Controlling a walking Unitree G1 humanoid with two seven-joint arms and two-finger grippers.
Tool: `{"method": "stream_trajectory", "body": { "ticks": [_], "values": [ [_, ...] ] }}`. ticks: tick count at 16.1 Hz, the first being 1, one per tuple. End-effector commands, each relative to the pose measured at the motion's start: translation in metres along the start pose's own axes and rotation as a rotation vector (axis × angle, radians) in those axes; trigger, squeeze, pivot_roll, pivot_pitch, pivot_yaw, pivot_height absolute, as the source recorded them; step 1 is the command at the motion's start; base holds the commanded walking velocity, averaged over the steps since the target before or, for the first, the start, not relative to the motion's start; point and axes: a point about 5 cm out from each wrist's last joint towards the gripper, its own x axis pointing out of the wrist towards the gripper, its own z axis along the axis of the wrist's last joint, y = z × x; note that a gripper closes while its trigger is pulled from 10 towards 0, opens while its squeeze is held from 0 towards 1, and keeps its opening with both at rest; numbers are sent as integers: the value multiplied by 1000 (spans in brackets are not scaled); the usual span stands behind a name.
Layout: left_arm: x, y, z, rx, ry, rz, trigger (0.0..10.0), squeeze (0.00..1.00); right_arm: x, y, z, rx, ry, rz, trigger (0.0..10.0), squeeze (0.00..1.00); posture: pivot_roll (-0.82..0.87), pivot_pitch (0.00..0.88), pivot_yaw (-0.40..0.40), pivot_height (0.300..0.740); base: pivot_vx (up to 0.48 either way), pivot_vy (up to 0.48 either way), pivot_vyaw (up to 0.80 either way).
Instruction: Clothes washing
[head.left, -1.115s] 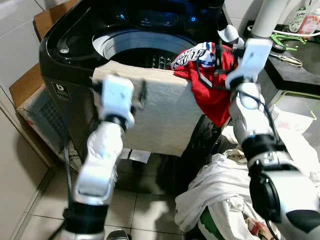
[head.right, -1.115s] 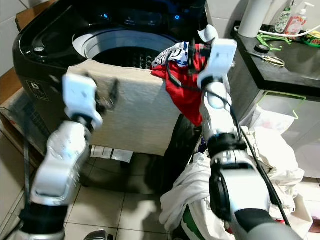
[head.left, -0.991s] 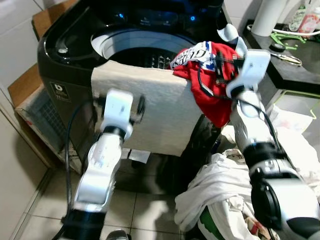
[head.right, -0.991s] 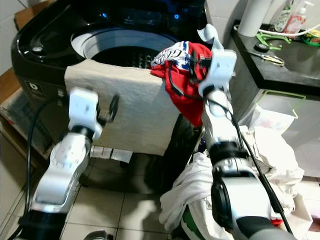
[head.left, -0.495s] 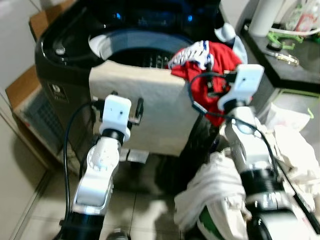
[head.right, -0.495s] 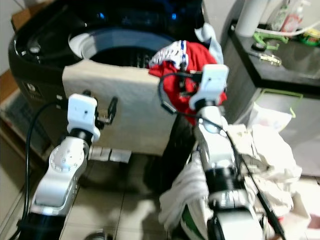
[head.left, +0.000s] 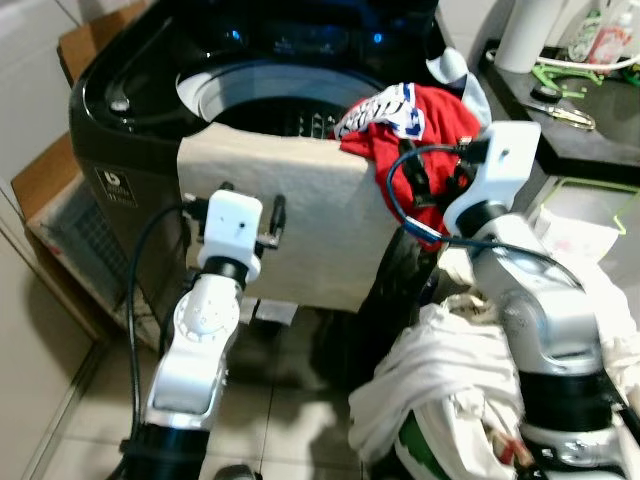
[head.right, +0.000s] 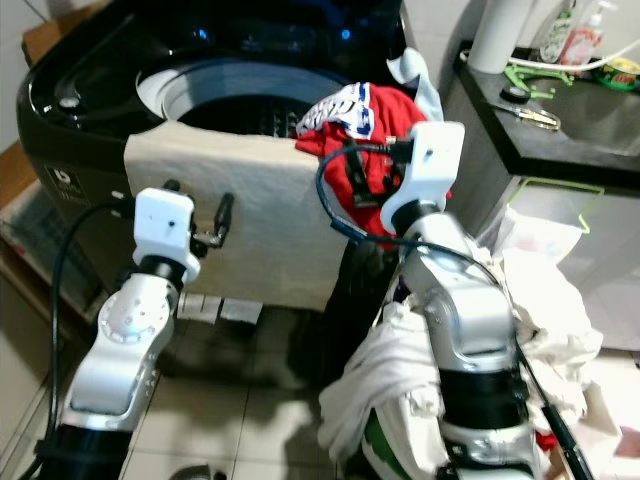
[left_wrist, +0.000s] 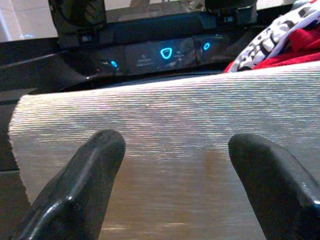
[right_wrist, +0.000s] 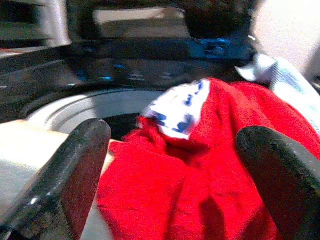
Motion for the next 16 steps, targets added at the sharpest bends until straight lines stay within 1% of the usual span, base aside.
{"method": "stream_trajectory", "body": {
  "ticks": [1, 2, 3, 4, 5, 7, 10, 11, 12, 13, 14, 15, 16],
  "values": [
    [-1, -1, 2, 1, -8, 5, 10000, 0, -11, -8, -12, -13, 83, -8, 10000, 0, 100, 0, -51, 740, 0, 0, 0],
    [-1, -1, 2, 1, -8, 8, 10000, 0, -23, -12, -25, -11, 156, -31, 10000, 0, 95, 0, -48, 740, 0, 0, 0],
    [-1, 0, 2, 1, -7, 9, 10000, 0, -27, -10, -27, -8, 176, -33, 10000, 0, 91, 0, -46, 740, 0, 0, 0],
    [-1, 0, 3, 1, -6, 10, 10000, 0, -32, -6, -32, 5, 219, -41, 10000, 0, 86, 0, -40, 740, 0, 0, 0],
    [-1, -1, 2, 1, -5, 7, 10000, 0, -35, -6, -37, 12, 265, -69, 10000, 0, 83, 0, -36, 740, 0, 0, 0],
    [1, -2, 3, 1, -6, 3, 10000, 0, -34, -16, -39, 1, 289, -133, 10000, 0, 80, 0, -34, 740, 0, 0, 0],
    [3, -2, 3, 0, -8, 6, 10000, 0, -23, -30, -38, -73, 291, -190, 10000, 0, 82, 0, -32, 740, 0, 0, 0],
    [3, -2, 4, -1, -8, 7, 10000, 0, -17, -36, -44, -103, 314, -207, 10000, 0, 85, 0, -33, 740, 0, 0, 0],
    [4, -2, 4, -2, -9, 8, 10000, 0, -15, -39, -47, -117, 327, -213, 10000, 0, 85, 0, -33, 740, 0, 0, 0],
    [5, -2, 5, -3, -11, 11, 10000, 0, -6, -54, -54, -186, 358, -251, 10000, 0, 93, 0, -39, 740, 0, 0, 0],
    [6, -2, 5, -4, -15, 15, 10000, 0, 3, -67, -56, -240, 369, -271, 10000, 0, 100, 0, -45, 740, 0, 0, 0],
    [6, -1, 6, -6, -19, 24, 10000, 0, 17, -81, -51, -319, 350, -293, 10000, 0, 104, 0, -48, 740, 0, 0, 0],
    [6, -1, 6, -7, -19, 27, 10000, 0, 23, -84, -46, -355, 328, -296, 10000, 0, 109, 0, -55, 740, 0, 0, 0]
  ]
}}
